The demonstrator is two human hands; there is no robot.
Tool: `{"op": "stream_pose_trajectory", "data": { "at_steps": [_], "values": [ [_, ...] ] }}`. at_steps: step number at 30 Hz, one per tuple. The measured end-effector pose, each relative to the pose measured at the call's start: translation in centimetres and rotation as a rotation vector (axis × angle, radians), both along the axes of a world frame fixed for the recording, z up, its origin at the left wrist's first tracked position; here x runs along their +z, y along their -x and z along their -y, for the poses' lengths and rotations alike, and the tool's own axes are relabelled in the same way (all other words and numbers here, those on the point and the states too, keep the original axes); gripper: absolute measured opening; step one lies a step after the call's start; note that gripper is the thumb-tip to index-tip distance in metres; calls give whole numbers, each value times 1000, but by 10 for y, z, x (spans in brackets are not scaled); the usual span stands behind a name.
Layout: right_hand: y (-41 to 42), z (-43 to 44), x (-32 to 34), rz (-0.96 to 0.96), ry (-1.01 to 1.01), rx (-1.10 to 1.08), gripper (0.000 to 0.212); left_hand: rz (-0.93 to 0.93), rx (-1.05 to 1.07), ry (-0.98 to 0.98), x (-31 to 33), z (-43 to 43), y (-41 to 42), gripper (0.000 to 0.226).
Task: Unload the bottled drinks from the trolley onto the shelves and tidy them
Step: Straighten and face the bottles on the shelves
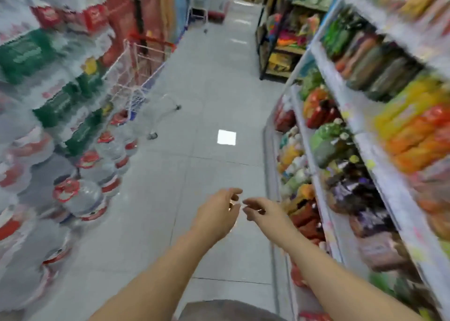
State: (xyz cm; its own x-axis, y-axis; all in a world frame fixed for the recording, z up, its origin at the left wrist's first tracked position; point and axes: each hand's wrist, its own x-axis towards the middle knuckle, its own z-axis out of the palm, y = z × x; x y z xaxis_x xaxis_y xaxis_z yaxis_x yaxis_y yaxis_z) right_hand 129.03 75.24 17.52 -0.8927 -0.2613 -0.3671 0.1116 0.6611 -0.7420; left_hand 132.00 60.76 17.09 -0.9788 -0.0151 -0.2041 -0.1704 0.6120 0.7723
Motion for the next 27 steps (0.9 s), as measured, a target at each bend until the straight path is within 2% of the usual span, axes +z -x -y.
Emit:
{"op": "stream_pose_trajectory", "data": {
  "at_steps": [8, 16, 20, 27],
  "values": [
    [-14, -147, 36, -183, 0, -684, 20, -159, -682, 50, 43, -150, 86, 35],
    [-63, -174, 65, -308, -19, -1207, 15, -286, -1249, 6, 69, -219, 99, 34],
    [-97, -180, 93, -394, -89, -1396, 14, -344, -1435, -69, 99, -252, 89, 35],
    [-161, -215, 166, -639, -307, -1561, 18, -466, -1578, -273, 162, -324, 33, 35]
  ]
}}
